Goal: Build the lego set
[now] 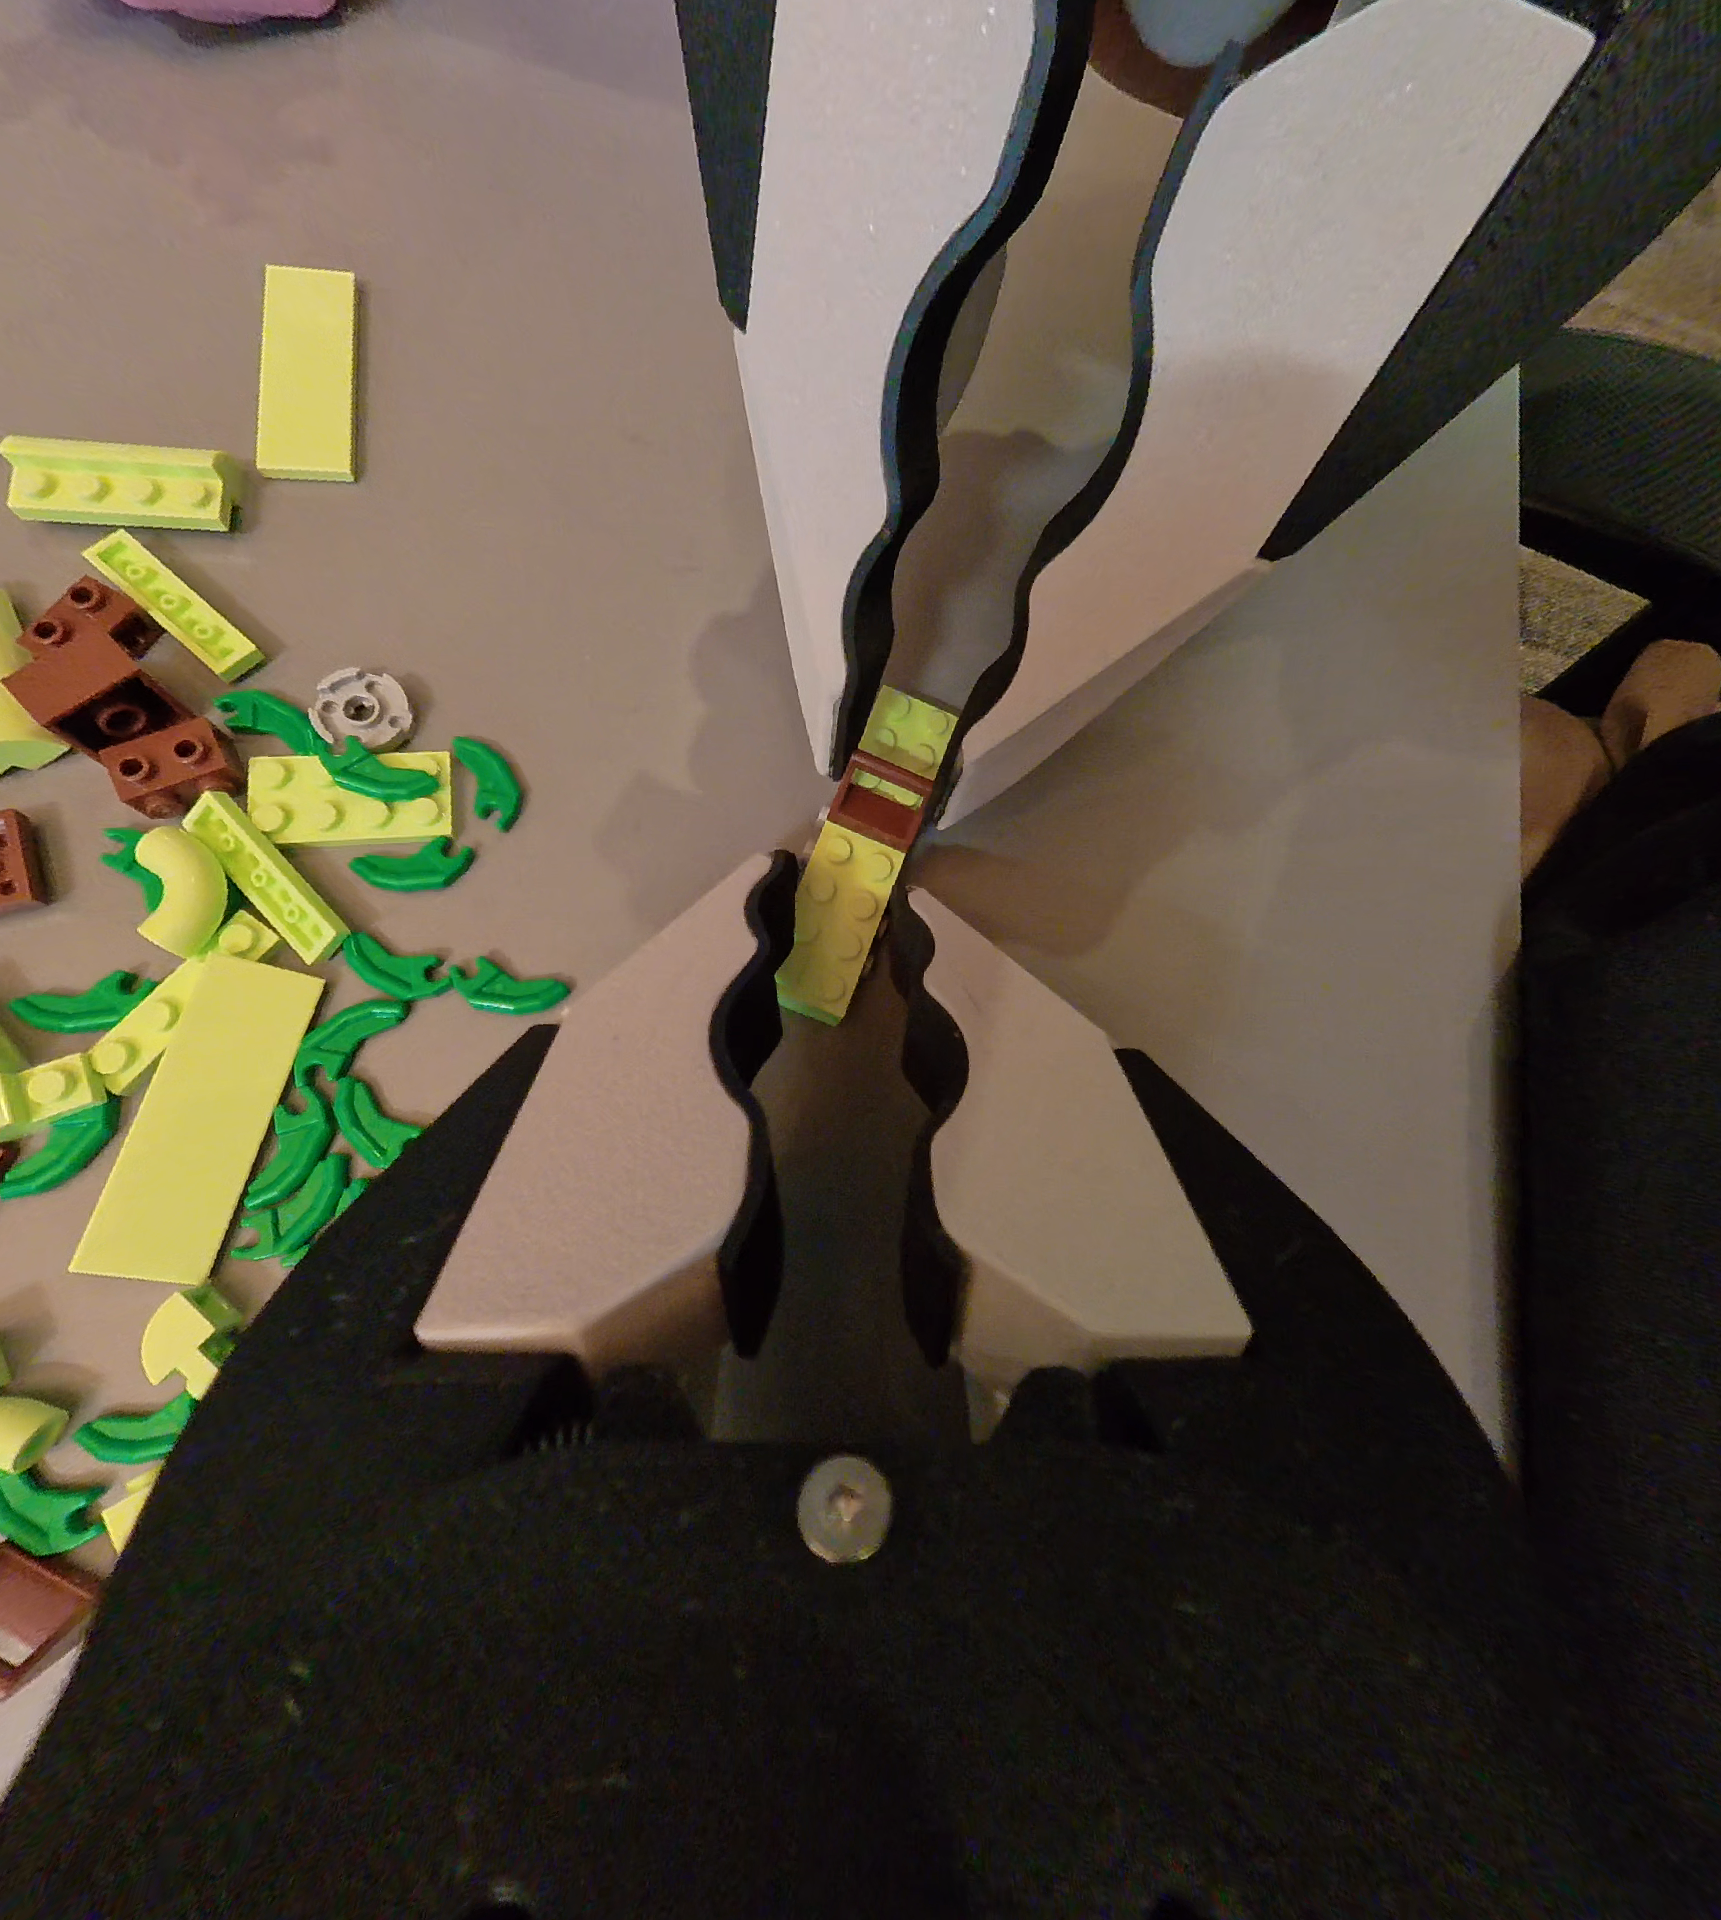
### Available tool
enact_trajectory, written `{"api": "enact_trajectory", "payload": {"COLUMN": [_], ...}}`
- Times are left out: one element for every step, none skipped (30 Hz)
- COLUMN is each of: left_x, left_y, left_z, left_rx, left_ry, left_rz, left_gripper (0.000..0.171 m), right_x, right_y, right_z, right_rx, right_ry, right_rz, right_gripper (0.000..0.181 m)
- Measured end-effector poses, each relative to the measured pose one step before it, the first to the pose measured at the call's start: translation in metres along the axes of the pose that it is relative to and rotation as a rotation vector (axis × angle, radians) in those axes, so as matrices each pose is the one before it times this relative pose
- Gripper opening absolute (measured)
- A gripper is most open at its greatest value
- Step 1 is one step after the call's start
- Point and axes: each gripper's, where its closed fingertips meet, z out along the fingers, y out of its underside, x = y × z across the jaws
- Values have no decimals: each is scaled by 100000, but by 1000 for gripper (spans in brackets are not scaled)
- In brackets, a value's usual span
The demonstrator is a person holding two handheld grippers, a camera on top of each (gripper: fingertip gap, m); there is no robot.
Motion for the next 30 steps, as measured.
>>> {"api": "enact_trajectory", "payload": {"left_x": [0,-5,3,-3,3,10,2,2,-6,-2,4,-13,-3,-18,-6,-4,-3,-7,0,-8,-1,-9,-9,-12,0,-11,5,-9,-4,-4], "left_y": [3,-4,-6,1,9,-4,-1,7,-7,6,1,0,-2,-3,5,-1,-8,-1,-1,7,-1,-8,-3,4,1,19,4,5,11,7], "left_z": [3,-4,3,-1,6,-1,5,5,-2,5,-10,-3,-6,5,-5,-3,4,-3,1,4,1,-6,5,-5,0,-12,-1,-8,-5,-7], "left_rx": [-3,-3,-4,-10,-10,-9,-16,-13,-4,-7,7,6,4,15,16,12,9,14,7,5,7,8,16,18,-4,-18,-7,-7,-11,-1], "left_ry": [152,125,73,-11,31,154,229,320,371,295,140,-30,-142,-156,-70,10,32,-9,-6,10,-14,-67,-107,-90,10,125,253,272,136,-27], "left_rz": [-166,-125,-67,18,-11,-148,-213,-331,-396,-316,-183,-10,100,74,-9,-54,-62,-46,-19,-28,-12,22,46,27,25,13,-171,-198,-99,50], "left_gripper": [14,14,14,14,14,14,14,14,14,14,14,14,14,14,14,14,14,14,14,14,14,14,14,14,14,14,14,14,14,14], "right_x": [6,3,3,-3,3,0,0,4,11,-6,-5,11,-5,6,-2,3,4,6,-2,1,-4,4,7,10,6,8,-1,8,11,19], "right_y": [-10,-18,-9,-8,-12,-3,-11,-10,4,-4,-10,-13,-11,-8,-11,-8,-16,-8,-11,-9,1,-16,-4,-11,-4,12,-2,-2,-3,1], "right_z": [1,7,12,3,15,6,19,3,19,11,26,12,23,21,20,23,15,18,11,17,12,13,16,8,8,-6,-7,-13,-30,-20], "right_rx": [211,176,98,16,-152,-341,-476,-559,-685,-757,-792,-799,-702,-493,-284,-123,-48,-21,-83,-153,-277,-382,-396,-184,93,183,242,593,826,835], "right_ry": [-283,-275,-335,-324,-349,-480,-576,-671,-904,-961,-865,-801,-763,-691,-578,-477,-455,-475,-407,-264,-238,-289,-313,-275,-155,114,650,1340,1759,1829], "right_rz": [-177,-292,-290,-497,-465,-152,-182,-125,281,226,55,141,251,274,45,-62,26,270,215,-21,8,160,177,331,644,979,604,-322,-746,-470], "right_gripper": [13,13,13,13,13,13,13,13,13,13,13,13,13,13,13,13,13,13,13,14,14,14,14,14,14,14,14,14,14,14]}}
